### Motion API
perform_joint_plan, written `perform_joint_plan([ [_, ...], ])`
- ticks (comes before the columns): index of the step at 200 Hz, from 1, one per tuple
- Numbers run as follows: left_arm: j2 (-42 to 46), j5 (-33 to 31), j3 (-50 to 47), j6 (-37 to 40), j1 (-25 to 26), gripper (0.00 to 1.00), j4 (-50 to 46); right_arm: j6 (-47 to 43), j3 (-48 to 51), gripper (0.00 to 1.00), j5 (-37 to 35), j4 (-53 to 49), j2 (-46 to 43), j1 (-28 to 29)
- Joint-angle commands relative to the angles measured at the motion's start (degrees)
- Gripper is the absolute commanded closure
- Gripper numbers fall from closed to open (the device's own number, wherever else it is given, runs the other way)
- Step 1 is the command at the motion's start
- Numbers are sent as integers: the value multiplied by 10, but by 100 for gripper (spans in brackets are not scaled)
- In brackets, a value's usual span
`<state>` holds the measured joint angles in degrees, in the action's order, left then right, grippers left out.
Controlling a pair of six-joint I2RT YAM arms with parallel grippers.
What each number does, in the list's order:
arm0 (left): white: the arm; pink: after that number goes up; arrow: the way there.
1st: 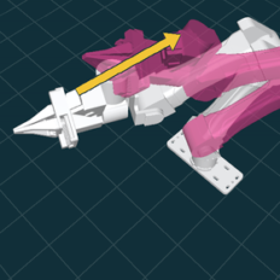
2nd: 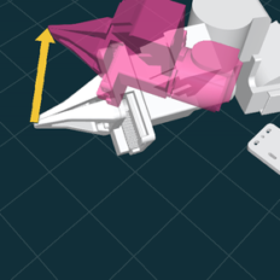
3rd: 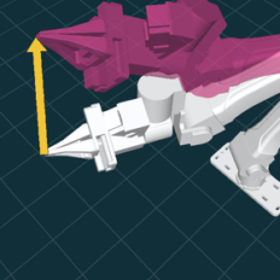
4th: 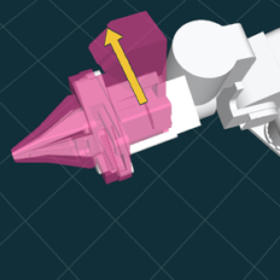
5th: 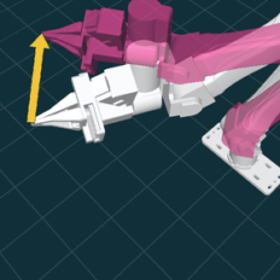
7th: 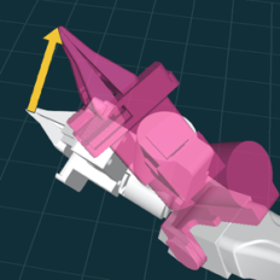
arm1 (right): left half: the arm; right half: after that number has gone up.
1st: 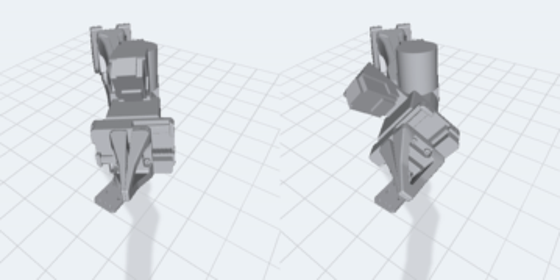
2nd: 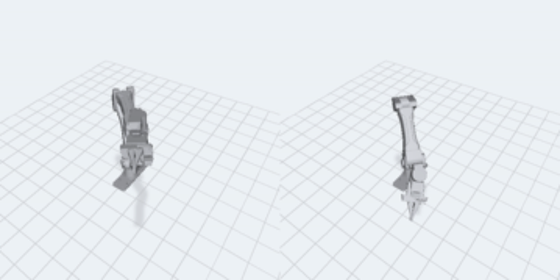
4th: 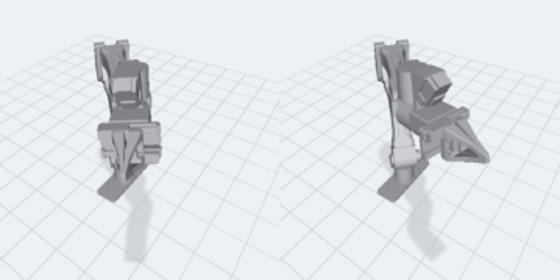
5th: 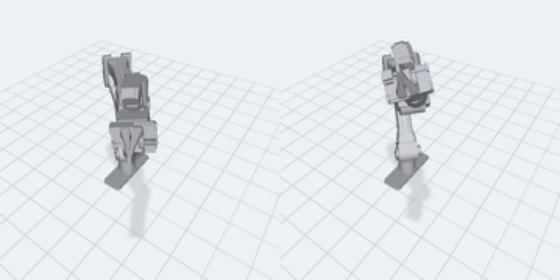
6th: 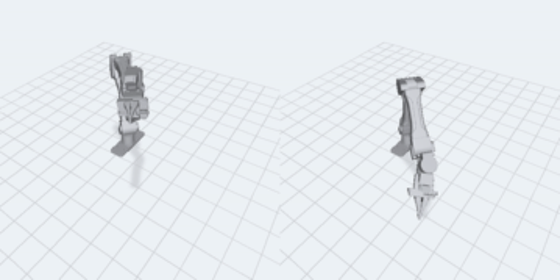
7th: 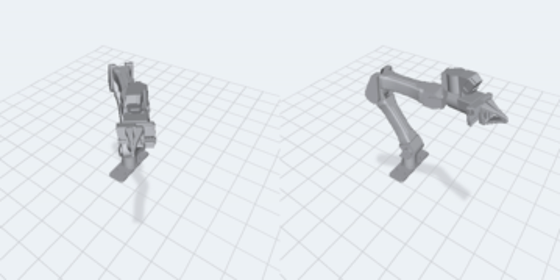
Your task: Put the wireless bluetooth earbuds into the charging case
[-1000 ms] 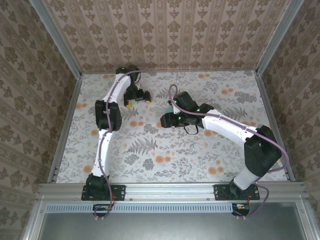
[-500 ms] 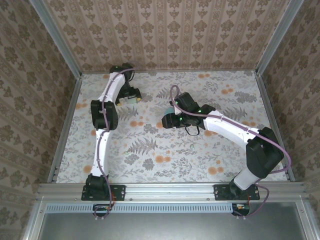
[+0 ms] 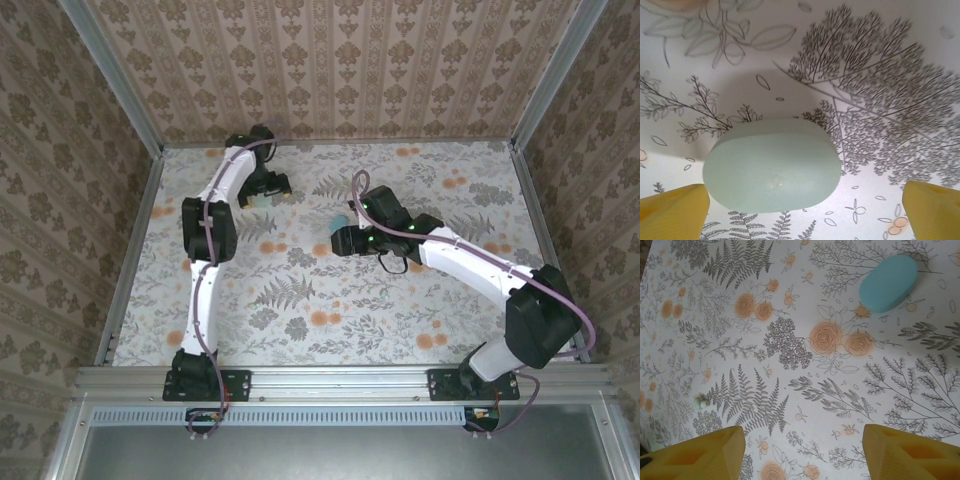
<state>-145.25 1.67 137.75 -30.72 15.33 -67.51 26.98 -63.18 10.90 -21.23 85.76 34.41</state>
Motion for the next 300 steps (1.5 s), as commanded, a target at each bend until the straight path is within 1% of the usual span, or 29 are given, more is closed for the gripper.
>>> perform_joint_plan([
  [1, -28, -8, 87, -10, -7, 0, -51, -7, 20, 35, 5, 21, -27, -12],
  [9, -46, -15, 117, -9, -6, 0, -80, -8, 24, 35, 7, 24, -30, -15],
  [17, -53, -27, 123, -8, -4, 1, -90, -7, 28, 35, 9, 25, -32, -18],
  [31, -42, -39, 97, -10, -4, 5, -77, -8, 30, 35, 15, 27, -34, -24],
  [42, -30, -33, 64, -13, -8, 9, -52, -8, 33, 35, 17, 26, -37, -28],
  [57, -24, -35, 49, -14, -12, 14, -44, -10, 37, 35, 18, 27, -41, -31],
  [87, -33, -33, 68, -11, -16, 14, -66, -7, 44, 35, 20, 33, -42, -36],
  [112, -50, -26, 98, -9, -19, 14, -90, -2, 43, 35, 25, 38, -40, -36],
  [139, -59, -14, 111, -8, -26, 24, -97, -2, 44, 35, 26, 38, -41, -36],
  [167, -61, -2, 112, -5, -31, 31, -97, -5, 45, 35, 25, 34, -45, -37],
  [185, -63, 6, 117, -2, -33, 34, -101, -4, 46, 35, 25, 34, -49, -39],
  [210, -76, 14, 141, 3, -34, 35, -116, -4, 49, 35, 25, 35, -53, -39],
  [241, -83, 39, 154, 17, -36, 40, -123, -3, 50, 35, 25, 36, -56, -40],
  [279, -77, 57, 148, 23, -36, 44, -134, -3, 46, 35, 25, 32, -56, -42],
  [300, -57, 64, 109, 25, -33, 47, -120, -3, 44, 35, 24, 30, -56, -41],
])
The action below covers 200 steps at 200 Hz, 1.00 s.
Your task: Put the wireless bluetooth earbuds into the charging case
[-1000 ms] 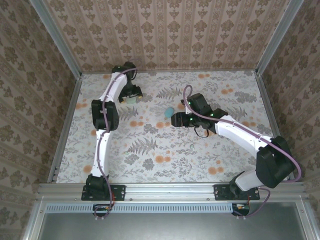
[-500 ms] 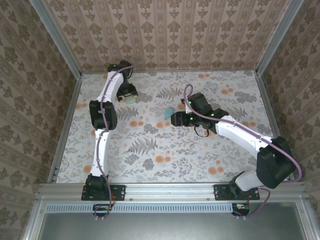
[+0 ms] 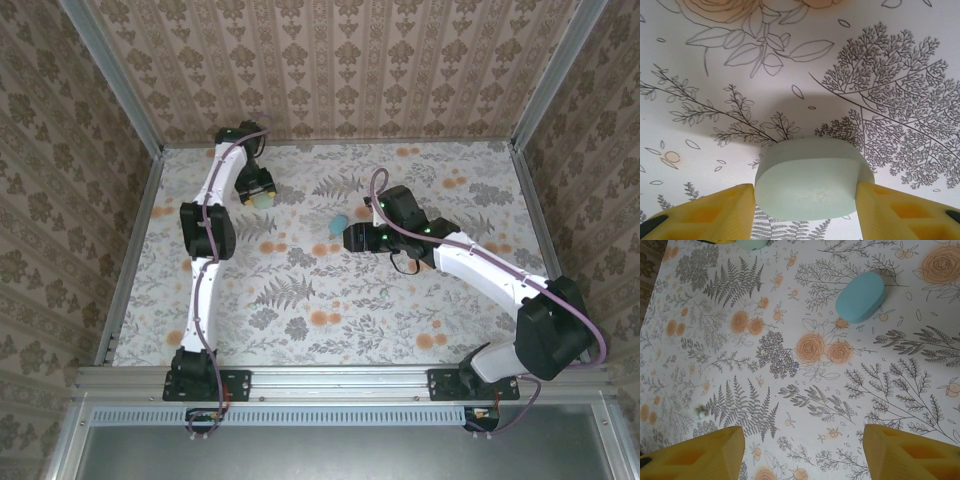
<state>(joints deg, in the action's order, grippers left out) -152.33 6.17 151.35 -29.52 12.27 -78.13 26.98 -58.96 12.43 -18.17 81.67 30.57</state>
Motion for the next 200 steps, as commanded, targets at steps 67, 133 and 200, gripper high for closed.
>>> perform_joint_plan([
  [67, 129, 13, -204, 19, 32, 49, 67, 4, -4, 35, 9, -7, -34, -4],
  [133, 250, 22, -399, 29, 93, 49, 157, 10, -22, 35, 22, -21, -23, -3],
  [200, 333, -15, -460, 22, 93, 46, 194, 23, -39, 35, 28, -35, 5, -3],
])
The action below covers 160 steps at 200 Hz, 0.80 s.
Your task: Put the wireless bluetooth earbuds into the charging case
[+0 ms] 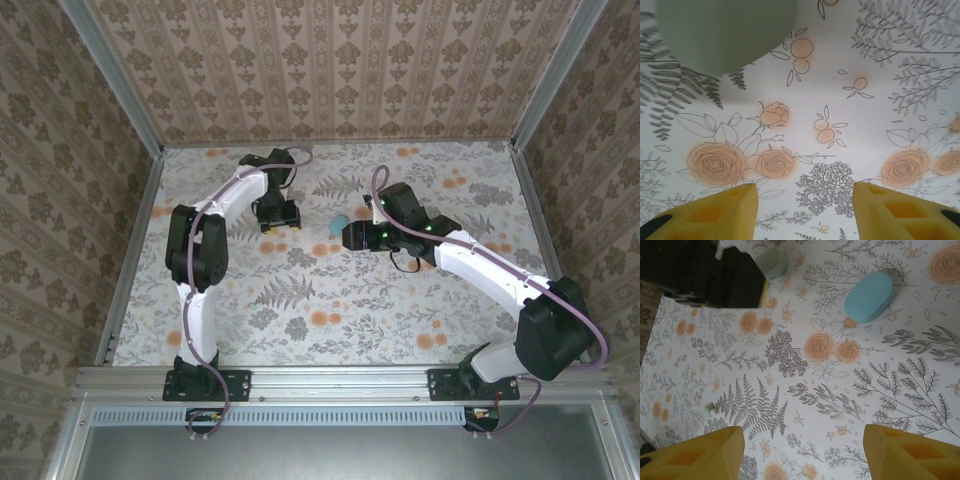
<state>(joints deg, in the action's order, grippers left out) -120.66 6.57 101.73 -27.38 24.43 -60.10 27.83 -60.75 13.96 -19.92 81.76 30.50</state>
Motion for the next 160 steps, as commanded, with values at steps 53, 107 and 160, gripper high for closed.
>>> perform_joint_plan([
  [53, -155, -3, 295, -14, -78, 48, -109, 21, -8, 35, 6, -17, -8, -3],
  [107, -277, 45, 454, -35, -95, 49, -194, 18, 9, 35, -5, -13, -16, -3],
  [160, -256, 76, 373, -26, -81, 49, -168, 12, 16, 35, -5, -8, -35, -7],
])
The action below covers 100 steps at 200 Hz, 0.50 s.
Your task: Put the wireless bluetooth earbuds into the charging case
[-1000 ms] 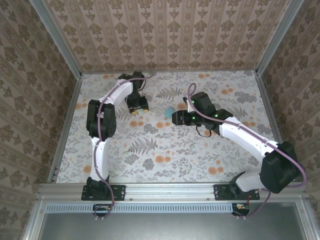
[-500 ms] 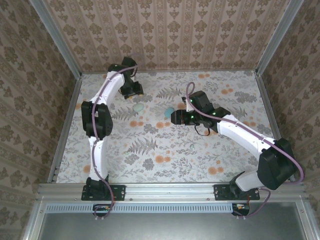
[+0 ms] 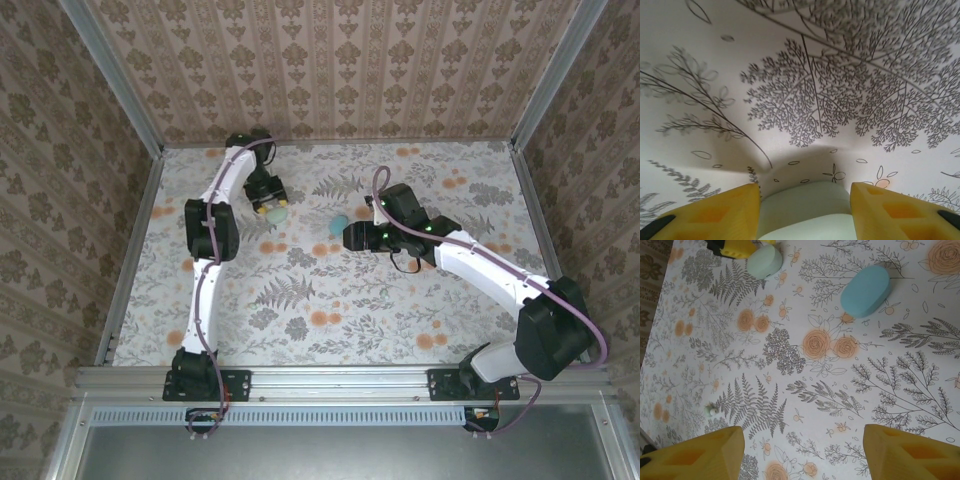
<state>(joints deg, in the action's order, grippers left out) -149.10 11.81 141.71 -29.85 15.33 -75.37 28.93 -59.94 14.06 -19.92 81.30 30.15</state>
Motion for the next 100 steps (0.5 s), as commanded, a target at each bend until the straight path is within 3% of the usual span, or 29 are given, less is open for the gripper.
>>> perform_joint_plan([
  [1, 29, 24, -29, -2, 10, 50, -15, 2, 9, 35, -6, -8, -31, -5],
  [66, 121, 13, -185, 7, 74, 51, 57, 4, 15, 35, -1, -6, -28, -6],
  [100, 209, 18, -345, -7, 126, 51, 140, 10, 10, 35, 9, -7, -19, -6],
])
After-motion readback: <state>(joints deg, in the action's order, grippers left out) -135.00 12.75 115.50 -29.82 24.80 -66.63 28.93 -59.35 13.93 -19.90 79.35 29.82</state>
